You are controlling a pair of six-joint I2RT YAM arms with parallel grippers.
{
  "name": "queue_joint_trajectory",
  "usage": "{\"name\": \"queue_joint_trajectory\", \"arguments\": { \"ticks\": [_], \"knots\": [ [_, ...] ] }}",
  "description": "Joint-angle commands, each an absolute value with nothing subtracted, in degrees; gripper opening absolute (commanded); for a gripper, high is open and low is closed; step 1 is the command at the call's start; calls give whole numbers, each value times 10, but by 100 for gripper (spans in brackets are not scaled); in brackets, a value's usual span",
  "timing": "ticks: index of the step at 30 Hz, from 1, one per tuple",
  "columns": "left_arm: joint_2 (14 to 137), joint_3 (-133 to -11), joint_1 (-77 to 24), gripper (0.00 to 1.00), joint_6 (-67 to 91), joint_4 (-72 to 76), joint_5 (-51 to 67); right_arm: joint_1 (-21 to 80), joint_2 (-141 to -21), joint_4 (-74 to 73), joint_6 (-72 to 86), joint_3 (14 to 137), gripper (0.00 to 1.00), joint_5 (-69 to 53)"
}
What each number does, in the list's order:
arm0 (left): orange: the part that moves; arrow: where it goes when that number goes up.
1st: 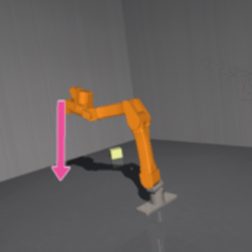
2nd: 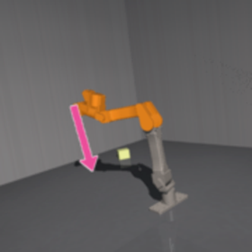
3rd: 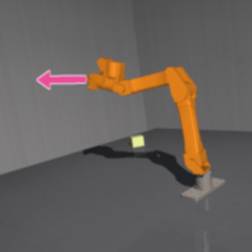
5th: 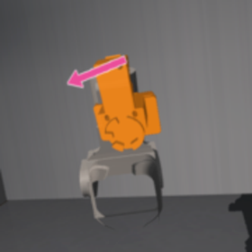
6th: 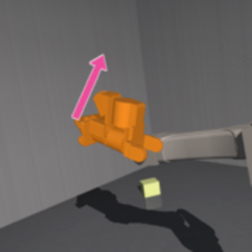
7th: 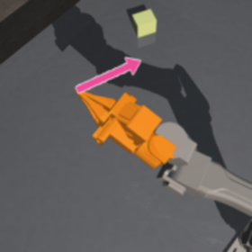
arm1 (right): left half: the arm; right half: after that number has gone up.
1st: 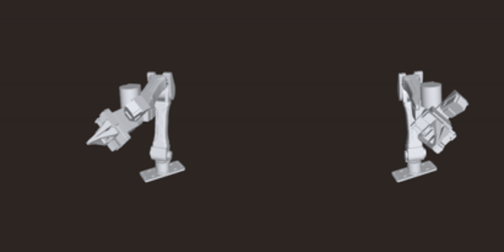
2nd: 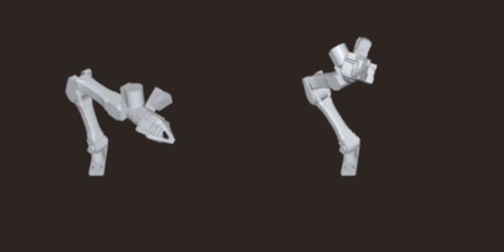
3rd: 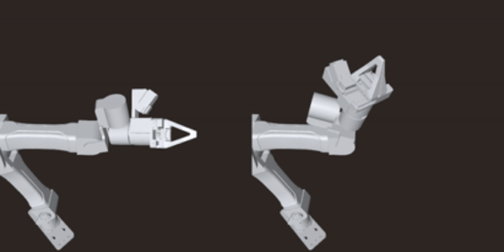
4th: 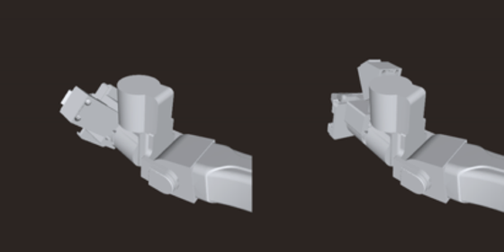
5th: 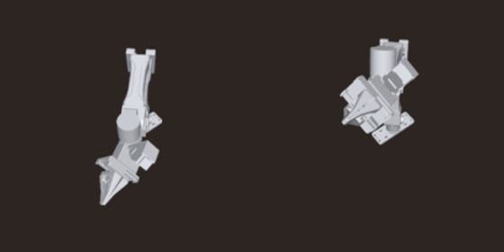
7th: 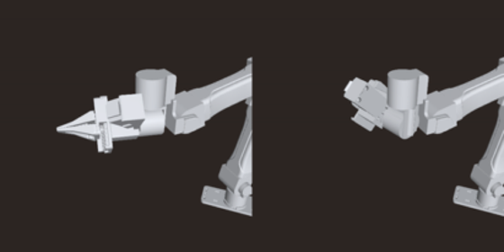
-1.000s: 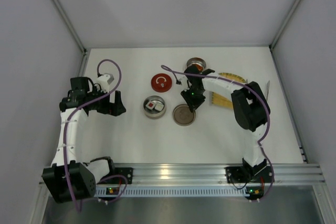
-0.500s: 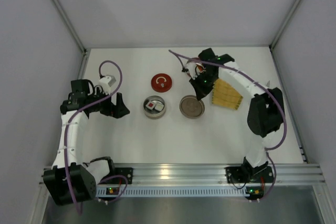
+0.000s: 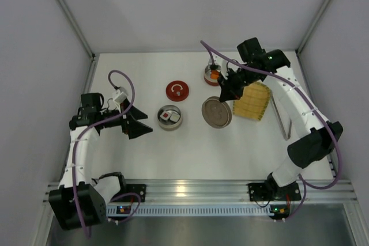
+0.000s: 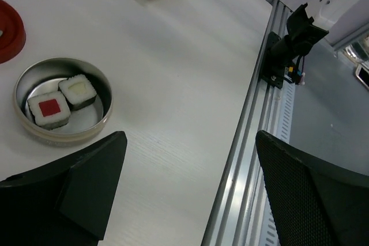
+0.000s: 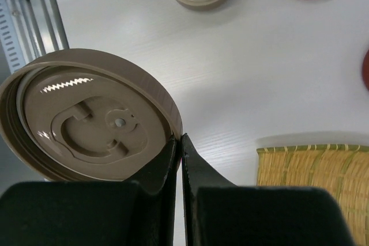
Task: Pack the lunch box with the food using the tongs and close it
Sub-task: Pick up the box lid from the center of the board.
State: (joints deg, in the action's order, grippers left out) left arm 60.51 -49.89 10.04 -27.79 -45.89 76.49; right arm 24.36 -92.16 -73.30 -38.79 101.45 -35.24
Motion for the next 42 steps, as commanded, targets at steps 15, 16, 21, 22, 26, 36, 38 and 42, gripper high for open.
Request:
{"name": "queue_joint_trajectory", "arguments": {
  "ticks": [15,16,21,22,26,36,38,42],
  "knots": [
    [615,-372,-89,87,229,410,573,259,-949,-736,-287,1157,0,-433],
    [623,-376,-95,85,241,428,561,259,-951,-734,-285,1158,0,-434],
    [654,-396,-108,74,286,454,540,257,-969,-714,-259,1170,0,-449],
    [653,-392,-117,73,303,471,535,256,-975,-707,-251,1174,0,-452],
    [643,-365,-126,73,349,501,532,257,-989,-700,-236,1194,0,-453],
    [684,-409,-192,80,285,440,583,258,-1010,-677,-204,1207,0,-430],
    [700,-429,-209,80,279,441,577,257,-1010,-672,-198,1205,0,-430],
    [742,-476,-241,76,255,426,575,257,-1010,-667,-193,1207,0,-436]
  ]
}}
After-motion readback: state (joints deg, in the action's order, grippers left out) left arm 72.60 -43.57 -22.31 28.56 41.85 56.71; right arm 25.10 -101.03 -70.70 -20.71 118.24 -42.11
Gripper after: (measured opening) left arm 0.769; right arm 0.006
